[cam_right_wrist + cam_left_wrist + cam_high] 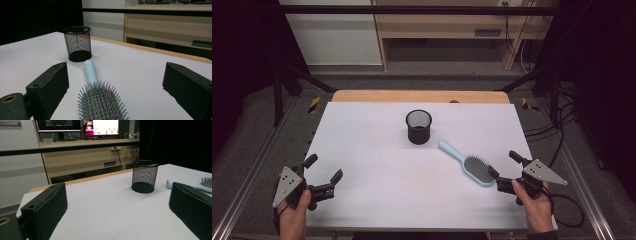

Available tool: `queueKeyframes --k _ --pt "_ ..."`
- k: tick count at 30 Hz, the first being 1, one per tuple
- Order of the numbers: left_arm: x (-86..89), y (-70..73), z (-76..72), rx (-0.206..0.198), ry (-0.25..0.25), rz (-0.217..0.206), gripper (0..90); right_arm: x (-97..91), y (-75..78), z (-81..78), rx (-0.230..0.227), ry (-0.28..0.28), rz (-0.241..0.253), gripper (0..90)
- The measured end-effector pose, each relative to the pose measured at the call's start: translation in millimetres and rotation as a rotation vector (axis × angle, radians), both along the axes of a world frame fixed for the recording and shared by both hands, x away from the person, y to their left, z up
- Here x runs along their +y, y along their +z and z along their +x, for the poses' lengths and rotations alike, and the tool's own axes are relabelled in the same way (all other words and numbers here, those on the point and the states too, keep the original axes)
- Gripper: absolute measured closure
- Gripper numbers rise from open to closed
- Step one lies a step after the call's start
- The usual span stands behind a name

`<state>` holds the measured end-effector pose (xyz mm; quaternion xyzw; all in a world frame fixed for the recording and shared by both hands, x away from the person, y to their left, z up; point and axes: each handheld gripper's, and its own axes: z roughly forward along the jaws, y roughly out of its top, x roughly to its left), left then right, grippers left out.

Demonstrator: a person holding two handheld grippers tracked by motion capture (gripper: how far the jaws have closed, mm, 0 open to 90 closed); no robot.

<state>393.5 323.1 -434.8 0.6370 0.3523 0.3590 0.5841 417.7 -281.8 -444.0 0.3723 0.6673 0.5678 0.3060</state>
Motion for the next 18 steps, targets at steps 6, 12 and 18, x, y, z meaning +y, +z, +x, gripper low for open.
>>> queueKeyframes --k 6,12,18 --pt "-1.2 -0.2 0.1 0.001 -0.004 0.006 1.6 0.6 -0.2 0.2 0.008 0.001 0.002 6.4" --pt "-0.9 -0.4 0.3 0.001 -0.004 0.005 1.6 0.4 -0.5 0.9 0.017 -0.004 0.007 5.9" --pt "-2.2 -0.5 0.4 0.003 -0.006 0.01 1.6 0.0 -0.7 0.9 0.019 -0.006 0.013 5.5"
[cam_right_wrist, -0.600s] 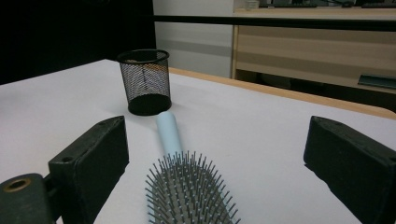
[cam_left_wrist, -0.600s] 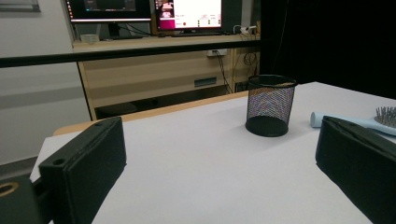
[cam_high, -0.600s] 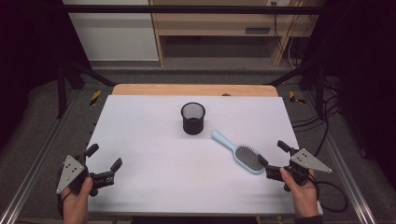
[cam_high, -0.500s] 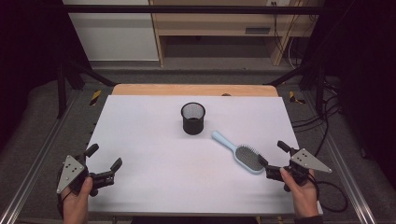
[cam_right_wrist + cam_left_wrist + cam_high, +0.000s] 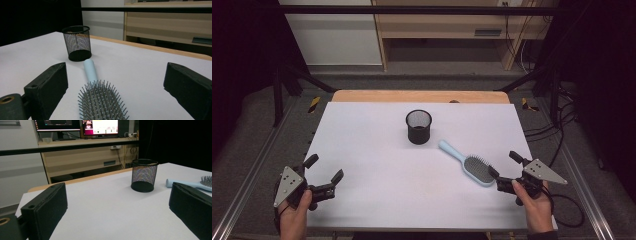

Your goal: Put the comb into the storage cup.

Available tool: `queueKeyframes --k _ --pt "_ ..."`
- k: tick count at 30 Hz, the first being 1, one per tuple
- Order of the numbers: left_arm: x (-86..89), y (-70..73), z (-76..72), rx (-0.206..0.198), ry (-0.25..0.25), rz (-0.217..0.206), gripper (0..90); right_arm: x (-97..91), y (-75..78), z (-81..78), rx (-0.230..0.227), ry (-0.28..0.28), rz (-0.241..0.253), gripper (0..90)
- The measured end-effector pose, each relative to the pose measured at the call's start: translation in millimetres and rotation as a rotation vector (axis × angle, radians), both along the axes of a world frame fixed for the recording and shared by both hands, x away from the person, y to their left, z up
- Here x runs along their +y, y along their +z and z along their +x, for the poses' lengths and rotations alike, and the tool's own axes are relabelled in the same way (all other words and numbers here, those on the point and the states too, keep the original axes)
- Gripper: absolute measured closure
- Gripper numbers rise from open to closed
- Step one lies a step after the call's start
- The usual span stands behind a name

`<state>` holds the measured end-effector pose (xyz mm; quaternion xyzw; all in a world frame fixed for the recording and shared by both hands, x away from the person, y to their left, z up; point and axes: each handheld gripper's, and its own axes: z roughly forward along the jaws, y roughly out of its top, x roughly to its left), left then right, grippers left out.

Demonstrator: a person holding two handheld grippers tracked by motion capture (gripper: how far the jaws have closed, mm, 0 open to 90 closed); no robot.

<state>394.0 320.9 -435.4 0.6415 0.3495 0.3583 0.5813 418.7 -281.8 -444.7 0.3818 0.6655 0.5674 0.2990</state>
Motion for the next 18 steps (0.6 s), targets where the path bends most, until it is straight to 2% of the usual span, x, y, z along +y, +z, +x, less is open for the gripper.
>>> queueKeyframes --k 18 --pt "-0.6 -0.5 0.1 0.006 -0.002 0.001 1.6 4.6 -0.9 1.5 0.027 -0.018 0.002 5.3"
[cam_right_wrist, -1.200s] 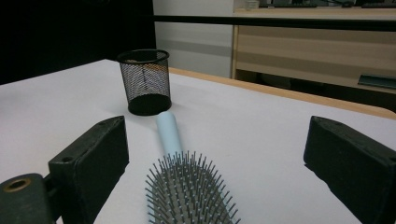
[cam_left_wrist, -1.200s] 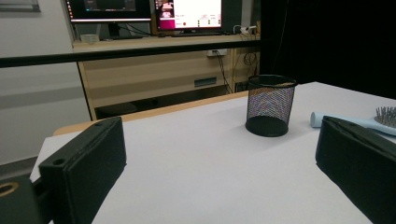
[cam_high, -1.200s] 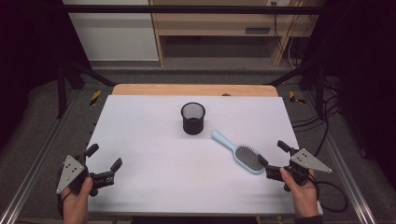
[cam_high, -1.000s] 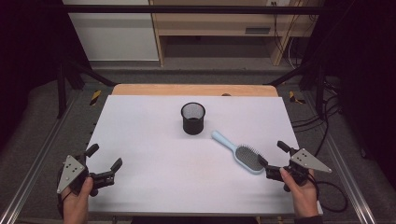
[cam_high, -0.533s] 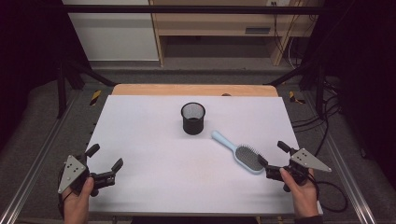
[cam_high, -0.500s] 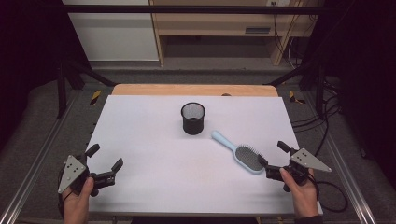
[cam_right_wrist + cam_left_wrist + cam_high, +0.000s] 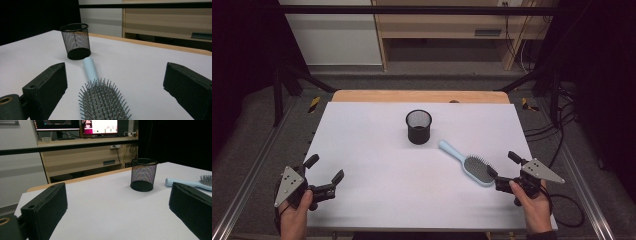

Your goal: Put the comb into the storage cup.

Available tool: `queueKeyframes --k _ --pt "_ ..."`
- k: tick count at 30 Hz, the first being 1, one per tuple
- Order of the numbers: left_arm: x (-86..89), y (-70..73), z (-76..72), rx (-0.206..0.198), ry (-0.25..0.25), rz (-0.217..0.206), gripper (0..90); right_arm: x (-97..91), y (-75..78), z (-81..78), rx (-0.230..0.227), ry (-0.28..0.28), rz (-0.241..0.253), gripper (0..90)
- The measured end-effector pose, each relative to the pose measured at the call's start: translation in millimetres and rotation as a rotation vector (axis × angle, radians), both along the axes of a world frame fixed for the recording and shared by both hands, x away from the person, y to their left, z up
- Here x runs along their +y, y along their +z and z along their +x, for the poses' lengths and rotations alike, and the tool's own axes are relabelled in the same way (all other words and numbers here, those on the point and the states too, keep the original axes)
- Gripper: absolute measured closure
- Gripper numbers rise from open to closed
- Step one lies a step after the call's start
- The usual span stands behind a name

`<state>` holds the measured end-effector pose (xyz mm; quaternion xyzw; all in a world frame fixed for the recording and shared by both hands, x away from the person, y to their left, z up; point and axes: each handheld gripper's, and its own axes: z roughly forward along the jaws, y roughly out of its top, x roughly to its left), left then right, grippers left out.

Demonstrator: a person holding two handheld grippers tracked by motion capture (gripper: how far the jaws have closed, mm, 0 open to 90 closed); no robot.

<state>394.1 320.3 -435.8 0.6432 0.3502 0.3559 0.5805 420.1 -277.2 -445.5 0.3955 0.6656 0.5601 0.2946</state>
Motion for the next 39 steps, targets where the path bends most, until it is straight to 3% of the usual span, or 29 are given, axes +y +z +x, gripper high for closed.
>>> queueKeyframes --k 9,15,21,28,39 --pt "0.2 -0.3 -0.2 0.001 0.001 -0.001 1.6 5.5 1.7 -0.2 0.003 0.005 -0.007 5.7" --pt "0.8 -1.4 -0.7 0.006 0.003 -0.001 1.6 14.6 12.0 3.2 0.025 -0.034 0.029 6.2" --pt "0.0 -2.1 -1.6 0.01 0.0 0.007 1.6 23.0 30.7 15.5 0.024 -0.041 0.0 9.0" --pt "1.0 -2.0 -2.0 0.01 0.005 0.008 1.6 50.3 58.6 35.7 0.035 -0.057 -0.062 20.3" --pt "1.2 -2.0 -1.7 0.01 0.004 0.007 1.6 73.6 77.8 62.4 0.041 -0.059 -0.105 22.8"
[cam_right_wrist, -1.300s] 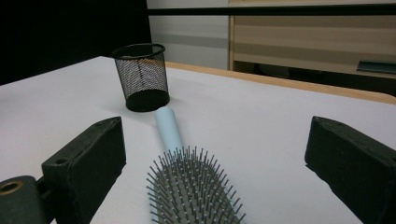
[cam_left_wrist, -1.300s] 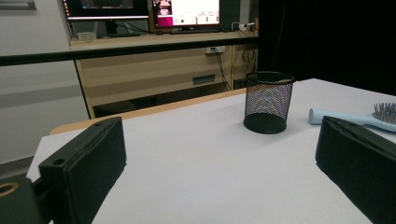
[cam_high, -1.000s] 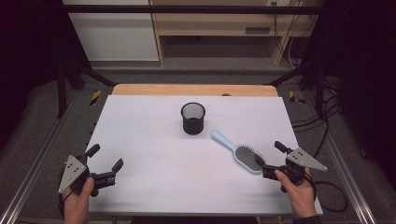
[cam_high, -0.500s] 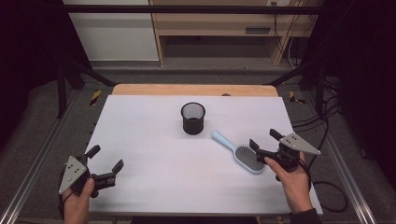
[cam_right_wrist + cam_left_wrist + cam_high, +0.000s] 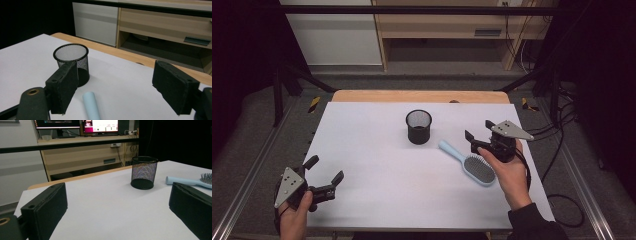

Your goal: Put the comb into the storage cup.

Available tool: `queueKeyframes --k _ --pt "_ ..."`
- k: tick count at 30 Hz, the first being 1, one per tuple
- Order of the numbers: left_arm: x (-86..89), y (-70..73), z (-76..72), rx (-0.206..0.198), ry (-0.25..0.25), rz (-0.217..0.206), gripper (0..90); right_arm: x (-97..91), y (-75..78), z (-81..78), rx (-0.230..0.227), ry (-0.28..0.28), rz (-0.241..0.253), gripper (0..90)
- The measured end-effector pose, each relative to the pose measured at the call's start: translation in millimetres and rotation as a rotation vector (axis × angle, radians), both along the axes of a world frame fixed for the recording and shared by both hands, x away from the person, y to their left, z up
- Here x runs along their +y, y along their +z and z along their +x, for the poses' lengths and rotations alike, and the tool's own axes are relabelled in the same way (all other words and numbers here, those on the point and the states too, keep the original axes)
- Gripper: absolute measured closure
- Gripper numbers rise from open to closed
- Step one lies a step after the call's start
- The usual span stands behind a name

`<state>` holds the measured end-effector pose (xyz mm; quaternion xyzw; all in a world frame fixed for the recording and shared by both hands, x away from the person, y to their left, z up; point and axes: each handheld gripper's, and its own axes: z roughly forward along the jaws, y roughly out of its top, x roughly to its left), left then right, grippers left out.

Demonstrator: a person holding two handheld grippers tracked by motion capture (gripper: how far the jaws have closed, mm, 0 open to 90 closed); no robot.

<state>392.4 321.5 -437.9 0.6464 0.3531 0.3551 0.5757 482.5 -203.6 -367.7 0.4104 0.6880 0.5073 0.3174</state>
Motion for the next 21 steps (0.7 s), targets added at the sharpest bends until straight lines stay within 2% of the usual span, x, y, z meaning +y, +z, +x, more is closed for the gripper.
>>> queueKeyframes --k 3,8,10,11,12,17,21 --pt "-0.2 0.0 -0.1 0.0 0.0 0.001 1.6 2.9 -0.3 3.4 0.002 -0.014 -0.01 26.4" --pt "0.3 0.1 -0.4 -0.001 0.005 -0.001 1.6 12.0 -3.9 8.9 0.03 -0.037 -0.032 39.2" --pt "0.3 -0.1 -0.6 0.0 0.007 -0.004 1.6 16.5 -6.9 9.4 0.047 -0.044 -0.014 42.8" --pt "0.4 -0.3 -0.6 0.0 0.007 -0.005 1.6 21.1 -11.0 9.0 0.054 -0.055 -0.014 48.9" --pt "0.4 -0.4 -0.7 0.001 0.007 -0.006 1.6 23.3 -13.2 9.2 0.058 -0.058 -0.014 50.4" --pt "0.7 -0.1 -0.4 -0.002 0.005 -0.011 1.6 33.0 -21.3 12.2 0.079 -0.062 -0.036 55.0" --pt "0.8 0.1 -0.4 -0.002 0.003 -0.014 1.6 45.9 -27.3 16.3 0.1 -0.056 -0.052 65.9"
